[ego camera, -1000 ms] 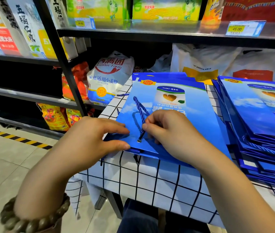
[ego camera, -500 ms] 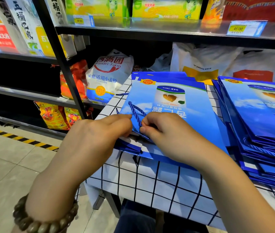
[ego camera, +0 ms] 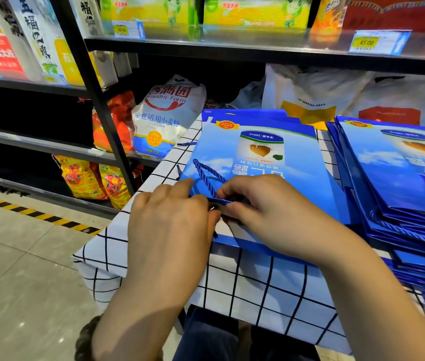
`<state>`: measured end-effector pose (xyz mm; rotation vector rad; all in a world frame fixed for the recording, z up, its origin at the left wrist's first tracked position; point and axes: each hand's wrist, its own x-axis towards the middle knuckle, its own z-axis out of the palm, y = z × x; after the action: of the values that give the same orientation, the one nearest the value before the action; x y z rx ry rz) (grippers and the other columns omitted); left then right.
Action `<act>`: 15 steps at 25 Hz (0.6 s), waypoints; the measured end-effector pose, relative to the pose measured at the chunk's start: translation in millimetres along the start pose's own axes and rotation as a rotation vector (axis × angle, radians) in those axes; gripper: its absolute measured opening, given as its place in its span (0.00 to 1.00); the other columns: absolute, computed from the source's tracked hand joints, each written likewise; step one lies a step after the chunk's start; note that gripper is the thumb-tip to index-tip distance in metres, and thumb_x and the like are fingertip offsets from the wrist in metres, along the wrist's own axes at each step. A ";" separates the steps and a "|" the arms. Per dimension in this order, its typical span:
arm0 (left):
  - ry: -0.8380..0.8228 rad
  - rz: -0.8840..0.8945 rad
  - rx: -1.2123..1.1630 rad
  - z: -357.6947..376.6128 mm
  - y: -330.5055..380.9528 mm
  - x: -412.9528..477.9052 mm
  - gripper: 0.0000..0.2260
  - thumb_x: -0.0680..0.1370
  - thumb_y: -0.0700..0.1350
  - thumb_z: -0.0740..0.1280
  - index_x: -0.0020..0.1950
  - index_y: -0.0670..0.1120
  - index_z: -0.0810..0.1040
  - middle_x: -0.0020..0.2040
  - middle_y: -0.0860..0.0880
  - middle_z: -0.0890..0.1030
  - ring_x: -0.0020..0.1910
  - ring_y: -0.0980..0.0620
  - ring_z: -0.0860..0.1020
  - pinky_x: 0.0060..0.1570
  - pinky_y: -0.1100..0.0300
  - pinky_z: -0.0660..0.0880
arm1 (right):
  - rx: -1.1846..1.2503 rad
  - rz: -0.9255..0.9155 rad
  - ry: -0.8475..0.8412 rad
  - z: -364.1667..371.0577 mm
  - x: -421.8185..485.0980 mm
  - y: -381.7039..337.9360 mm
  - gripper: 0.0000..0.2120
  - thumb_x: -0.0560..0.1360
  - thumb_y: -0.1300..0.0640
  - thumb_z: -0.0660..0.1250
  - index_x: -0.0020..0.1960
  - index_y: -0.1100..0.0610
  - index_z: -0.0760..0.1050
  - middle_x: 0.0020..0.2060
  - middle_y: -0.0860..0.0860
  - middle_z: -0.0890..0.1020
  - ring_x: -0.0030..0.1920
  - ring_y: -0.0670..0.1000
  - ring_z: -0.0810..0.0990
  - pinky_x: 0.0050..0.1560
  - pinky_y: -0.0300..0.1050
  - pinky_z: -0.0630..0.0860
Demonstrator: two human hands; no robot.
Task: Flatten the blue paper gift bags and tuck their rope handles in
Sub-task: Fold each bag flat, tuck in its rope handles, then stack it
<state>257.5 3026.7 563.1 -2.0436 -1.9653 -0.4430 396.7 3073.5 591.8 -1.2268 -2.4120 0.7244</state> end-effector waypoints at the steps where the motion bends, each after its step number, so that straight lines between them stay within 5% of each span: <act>1: 0.014 0.016 0.002 0.0 1.6 1.8 0.12 0.69 0.52 0.61 0.33 0.48 0.81 0.40 0.47 0.82 0.36 0.42 0.79 0.39 0.53 0.62 | 0.002 0.005 0.012 0.4 -0.6 0.7 0.07 0.76 0.56 0.61 0.50 0.50 0.77 0.46 0.49 0.81 0.48 0.51 0.76 0.50 0.49 0.74; 5: 0.080 0.237 -0.025 -3.3 -8.7 5.5 0.15 0.71 0.49 0.54 0.32 0.47 0.76 0.30 0.49 0.76 0.27 0.44 0.75 0.31 0.57 0.68 | -0.062 0.002 0.042 2.2 -4.2 2.9 0.10 0.76 0.56 0.59 0.54 0.48 0.76 0.53 0.49 0.81 0.54 0.54 0.76 0.52 0.51 0.74; 9: -0.030 0.384 -0.122 -6.4 -25.5 5.3 0.13 0.73 0.51 0.55 0.34 0.49 0.74 0.33 0.53 0.78 0.27 0.47 0.75 0.31 0.59 0.70 | -0.123 -0.004 0.073 3.6 -8.0 5.3 0.10 0.76 0.53 0.61 0.55 0.47 0.76 0.51 0.46 0.80 0.54 0.51 0.75 0.53 0.49 0.73; 12: -0.033 0.227 -0.330 -2.9 -25.4 -2.7 0.10 0.70 0.56 0.57 0.32 0.54 0.69 0.35 0.54 0.79 0.33 0.51 0.78 0.31 0.56 0.75 | 0.006 0.015 0.082 2.9 -13.9 11.6 0.07 0.71 0.49 0.66 0.49 0.47 0.79 0.45 0.44 0.81 0.49 0.47 0.77 0.52 0.50 0.75; 15: -0.012 -0.023 -0.620 -2.7 -26.8 -3.0 0.11 0.65 0.60 0.60 0.36 0.54 0.67 0.37 0.57 0.80 0.41 0.58 0.79 0.39 0.52 0.77 | -0.109 -0.061 0.148 11.5 -23.7 19.1 0.06 0.72 0.48 0.65 0.45 0.47 0.79 0.43 0.43 0.81 0.46 0.46 0.77 0.46 0.49 0.75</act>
<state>230.6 3024.0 563.9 -2.3587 -2.0319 -1.1689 416.7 3060.3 569.8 -1.1967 -2.3820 0.4727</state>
